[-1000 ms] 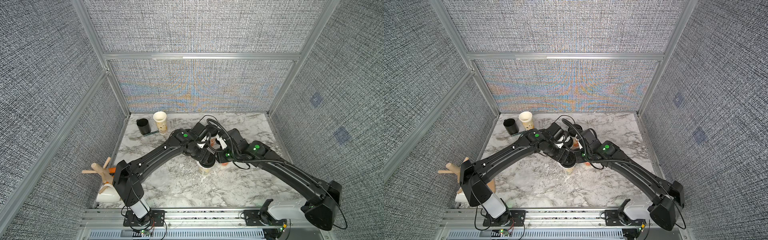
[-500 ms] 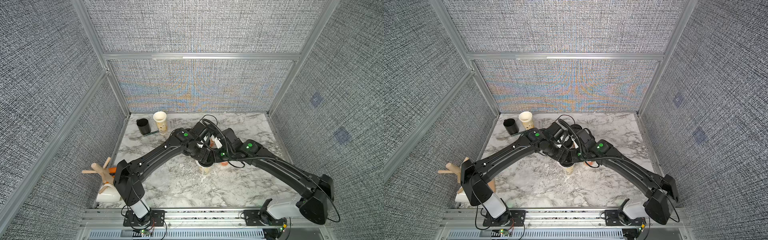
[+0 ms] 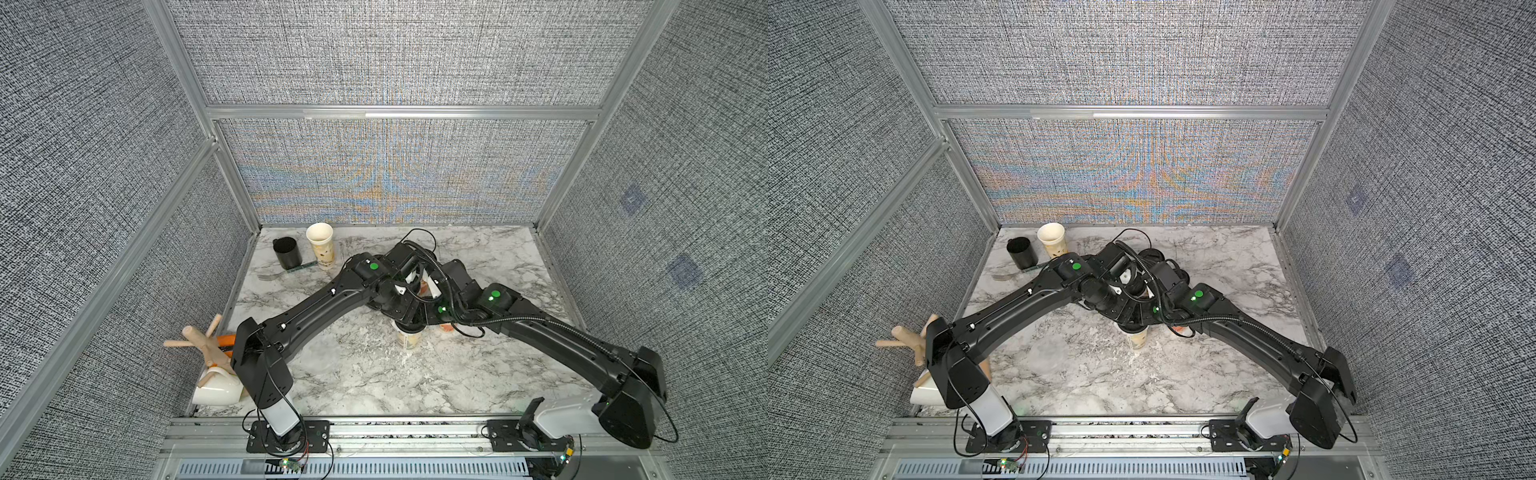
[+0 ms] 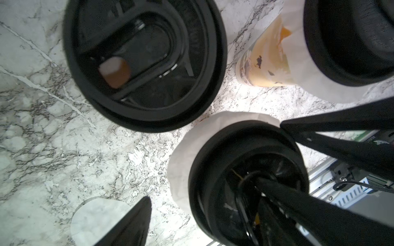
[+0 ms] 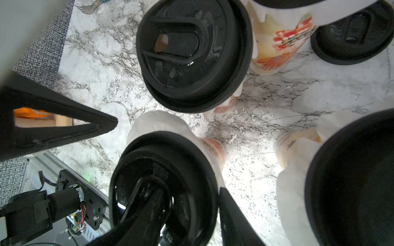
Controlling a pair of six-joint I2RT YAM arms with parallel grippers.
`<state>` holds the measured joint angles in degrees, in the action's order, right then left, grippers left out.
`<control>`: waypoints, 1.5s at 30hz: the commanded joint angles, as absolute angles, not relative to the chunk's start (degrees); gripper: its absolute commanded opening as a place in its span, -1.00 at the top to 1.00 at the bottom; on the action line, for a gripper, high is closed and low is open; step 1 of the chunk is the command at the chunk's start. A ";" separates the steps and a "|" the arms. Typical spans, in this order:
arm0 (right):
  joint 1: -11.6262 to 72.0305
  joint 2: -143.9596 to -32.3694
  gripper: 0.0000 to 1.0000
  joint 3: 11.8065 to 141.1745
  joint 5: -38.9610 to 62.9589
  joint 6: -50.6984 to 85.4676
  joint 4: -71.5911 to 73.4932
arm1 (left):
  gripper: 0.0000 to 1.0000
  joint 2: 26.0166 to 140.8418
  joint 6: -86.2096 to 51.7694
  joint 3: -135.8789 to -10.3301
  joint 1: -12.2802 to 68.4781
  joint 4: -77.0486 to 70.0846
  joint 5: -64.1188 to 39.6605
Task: Put the leak-proof paper on the milk tea cups
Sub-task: Secure the cup lid on the cup.
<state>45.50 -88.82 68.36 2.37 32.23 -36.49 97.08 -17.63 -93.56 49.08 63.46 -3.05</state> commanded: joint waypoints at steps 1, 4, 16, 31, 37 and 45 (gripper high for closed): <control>45.71 -89.63 0.15 67.24 1.15 32.59 -42.09 | -0.60 96.45 -16.50 -94.65 49.13 67.32 -0.40; 45.70 -89.98 0.17 67.29 1.00 32.66 -42.38 | -0.61 95.23 -16.61 -95.94 49.07 67.26 0.42; 45.71 -89.62 0.19 67.68 -0.92 33.10 -44.90 | -0.57 93.53 -18.71 -98.28 48.98 68.20 3.13; 46.05 -88.99 0.22 67.34 -0.53 32.88 -45.13 | -0.24 91.38 -23.84 -90.56 46.67 60.32 -0.89; 46.28 -89.06 0.23 67.41 -0.44 32.85 -45.04 | -0.22 92.51 -24.29 -88.96 46.58 59.25 -2.12; 46.24 -88.85 0.24 67.24 -0.35 32.61 -45.30 | -0.21 91.99 -24.61 -87.36 46.45 59.11 -1.32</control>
